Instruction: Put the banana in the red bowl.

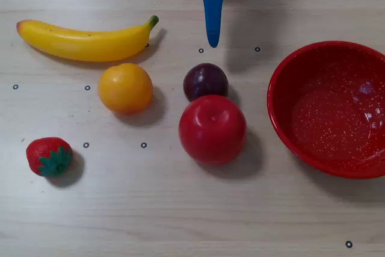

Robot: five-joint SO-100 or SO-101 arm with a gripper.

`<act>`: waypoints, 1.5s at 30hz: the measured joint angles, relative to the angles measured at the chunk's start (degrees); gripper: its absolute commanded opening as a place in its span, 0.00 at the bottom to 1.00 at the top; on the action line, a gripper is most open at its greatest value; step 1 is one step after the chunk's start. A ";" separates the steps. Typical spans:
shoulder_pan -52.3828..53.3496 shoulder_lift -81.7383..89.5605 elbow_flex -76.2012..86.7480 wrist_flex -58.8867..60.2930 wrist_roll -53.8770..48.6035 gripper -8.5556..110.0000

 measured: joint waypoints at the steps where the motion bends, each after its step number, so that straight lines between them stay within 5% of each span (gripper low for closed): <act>1: 0.00 0.00 0.00 0.00 0.00 0.07; 26: -0.09 -11.43 -5.54 4.04 1.23 0.07; 45: -9.14 -50.27 -53.35 29.44 11.07 0.07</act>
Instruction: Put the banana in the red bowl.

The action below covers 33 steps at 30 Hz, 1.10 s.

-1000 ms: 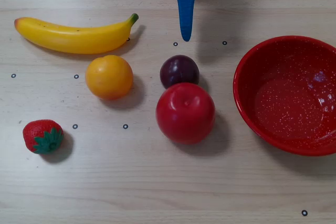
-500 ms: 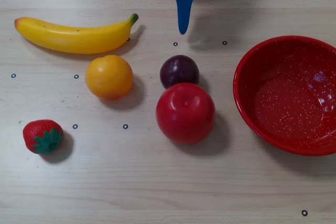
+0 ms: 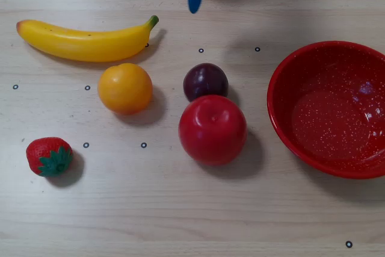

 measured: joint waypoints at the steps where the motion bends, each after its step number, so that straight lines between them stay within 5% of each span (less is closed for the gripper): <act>1: -0.88 -2.11 -2.55 1.58 0.70 0.07; 10: -11.34 -25.31 -28.48 13.71 3.60 0.07; 24: -31.29 -49.92 -53.00 23.03 23.99 0.08; 28: -35.60 -54.76 -57.92 23.64 29.71 0.15; 33: -39.73 -59.06 -61.17 23.99 36.91 0.37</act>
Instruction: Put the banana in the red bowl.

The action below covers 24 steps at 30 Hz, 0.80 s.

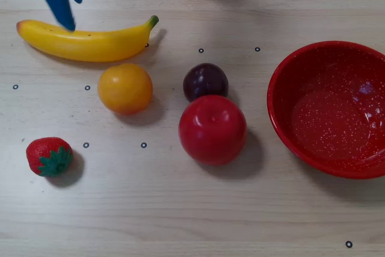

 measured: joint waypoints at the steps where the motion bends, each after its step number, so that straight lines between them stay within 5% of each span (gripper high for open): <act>1: -0.79 0.00 -0.18 0.00 0.62 0.41; 7: -5.01 -2.20 -1.49 0.00 5.71 0.54; 24: -5.98 -2.11 19.51 -8.35 9.58 0.60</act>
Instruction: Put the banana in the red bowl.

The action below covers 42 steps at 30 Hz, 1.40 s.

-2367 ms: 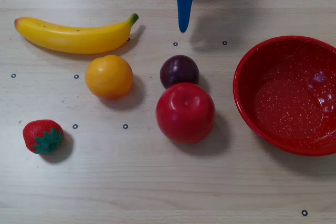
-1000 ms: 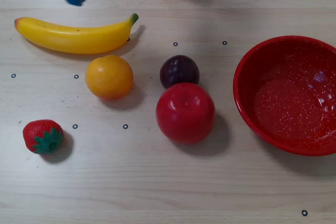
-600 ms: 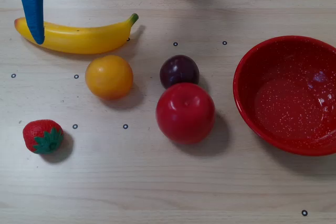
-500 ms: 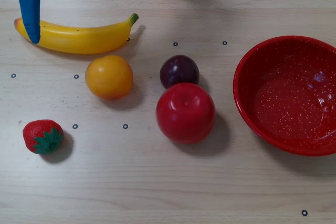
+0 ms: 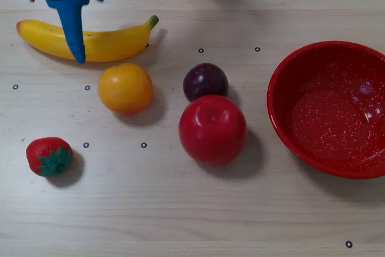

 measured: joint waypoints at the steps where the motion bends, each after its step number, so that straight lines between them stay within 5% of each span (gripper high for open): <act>1: 0.00 0.00 0.62 -1.14 0.00 0.60; 28: 0.09 -3.60 4.04 -16.96 0.88 0.69; 42: 1.14 -3.69 6.50 -20.21 0.88 0.64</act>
